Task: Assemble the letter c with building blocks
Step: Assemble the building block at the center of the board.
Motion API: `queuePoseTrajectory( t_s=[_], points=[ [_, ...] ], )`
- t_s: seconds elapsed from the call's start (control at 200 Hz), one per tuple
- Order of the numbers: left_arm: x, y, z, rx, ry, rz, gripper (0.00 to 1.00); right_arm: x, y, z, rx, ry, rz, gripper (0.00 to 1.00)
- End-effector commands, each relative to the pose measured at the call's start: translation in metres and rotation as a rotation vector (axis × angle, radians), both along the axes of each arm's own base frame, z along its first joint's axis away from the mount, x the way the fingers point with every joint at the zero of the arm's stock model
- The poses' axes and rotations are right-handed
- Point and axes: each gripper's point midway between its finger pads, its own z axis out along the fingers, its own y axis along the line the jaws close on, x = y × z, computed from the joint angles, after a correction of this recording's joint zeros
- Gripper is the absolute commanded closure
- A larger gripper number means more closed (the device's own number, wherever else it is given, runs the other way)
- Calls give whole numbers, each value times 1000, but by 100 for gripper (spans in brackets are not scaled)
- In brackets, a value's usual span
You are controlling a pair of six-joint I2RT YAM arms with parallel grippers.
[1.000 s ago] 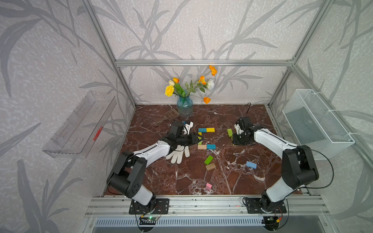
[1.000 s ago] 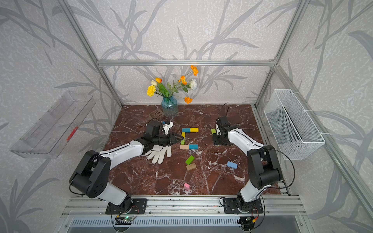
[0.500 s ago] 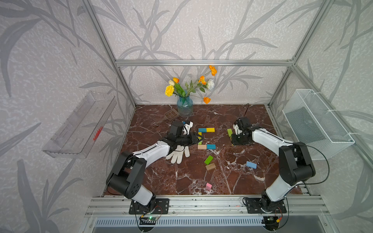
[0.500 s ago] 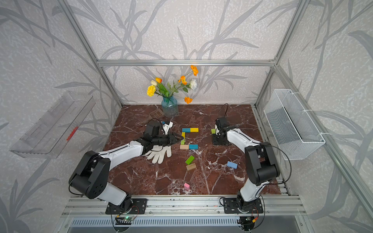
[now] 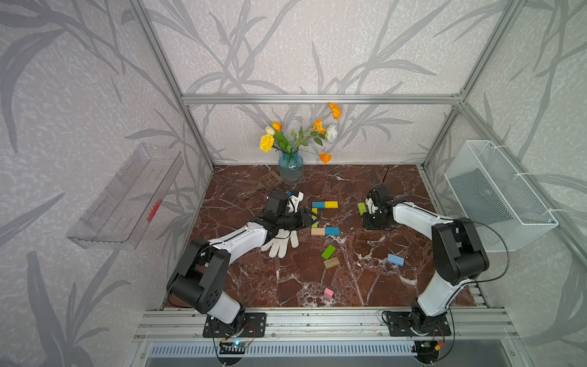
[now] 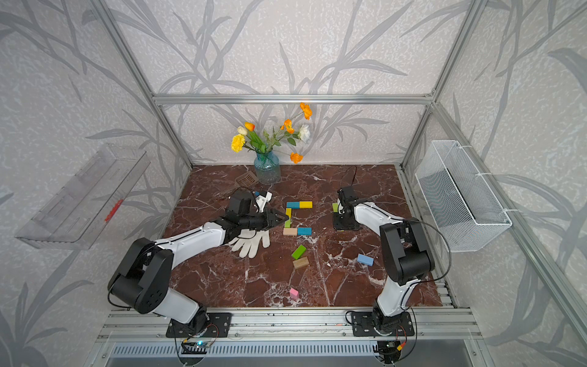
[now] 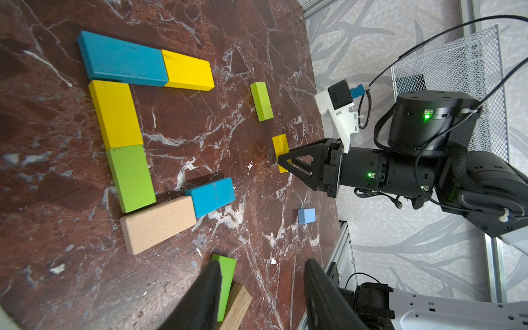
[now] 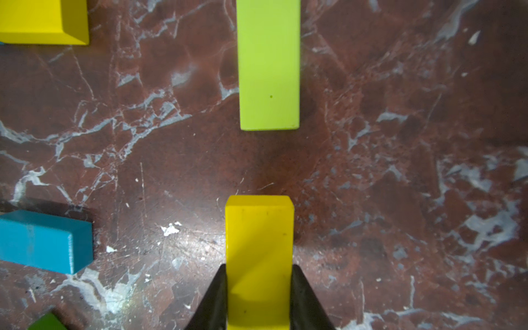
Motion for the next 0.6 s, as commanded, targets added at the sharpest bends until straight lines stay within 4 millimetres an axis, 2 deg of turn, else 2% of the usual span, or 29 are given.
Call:
queuePoseTrajectory(
  t_s=[0.0, 0.595],
  points=[
    [1, 4, 12, -12, -46, 11, 52, 6, -1, -6, -28, -3, 13, 79],
    [1, 3, 12, -20, -50, 7, 52, 21, 1, -17, -42, 29, -15, 79]
  ],
)
